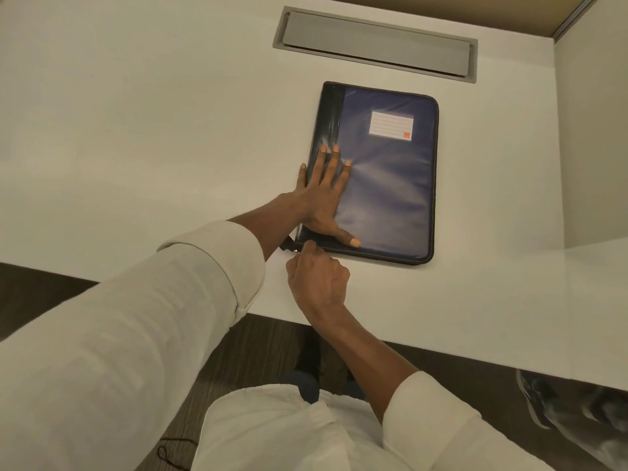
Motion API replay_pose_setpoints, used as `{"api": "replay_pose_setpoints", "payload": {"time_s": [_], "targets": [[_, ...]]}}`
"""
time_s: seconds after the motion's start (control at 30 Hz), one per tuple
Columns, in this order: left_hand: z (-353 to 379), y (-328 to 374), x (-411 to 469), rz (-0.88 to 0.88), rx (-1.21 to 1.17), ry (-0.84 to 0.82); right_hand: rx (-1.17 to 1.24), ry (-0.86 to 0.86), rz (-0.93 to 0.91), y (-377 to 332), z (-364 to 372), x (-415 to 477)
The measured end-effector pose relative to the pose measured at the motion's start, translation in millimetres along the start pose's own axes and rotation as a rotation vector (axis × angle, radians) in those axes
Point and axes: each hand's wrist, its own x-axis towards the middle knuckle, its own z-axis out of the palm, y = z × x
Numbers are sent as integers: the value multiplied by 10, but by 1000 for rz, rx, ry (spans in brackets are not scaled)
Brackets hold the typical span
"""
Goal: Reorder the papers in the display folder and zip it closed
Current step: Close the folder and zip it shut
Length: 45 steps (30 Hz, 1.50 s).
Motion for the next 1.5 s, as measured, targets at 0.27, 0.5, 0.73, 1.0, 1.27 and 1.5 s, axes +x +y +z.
{"api": "replay_pose_setpoints", "payload": {"time_s": [0.27, 0.5, 0.73, 1.0, 1.27, 1.5], "targets": [[237, -228, -420, 71, -316, 413, 171, 358, -83, 137, 332, -31], [668, -247, -1225, -3, -441, 640, 281, 392, -118, 190, 366, -30], [810, -383, -1491, 45, -242, 556, 295, 197, -48, 231, 334, -55], [824, -375, -1398, -32, -354, 578, 338, 249, -44, 188, 284, -21], [808, -368, -1394, -79, -247, 596, 326, 404, 2, 171, 279, 13], [804, -356, -1403, -120, -235, 571, 339, 447, 119, 578, 210, -40]]}}
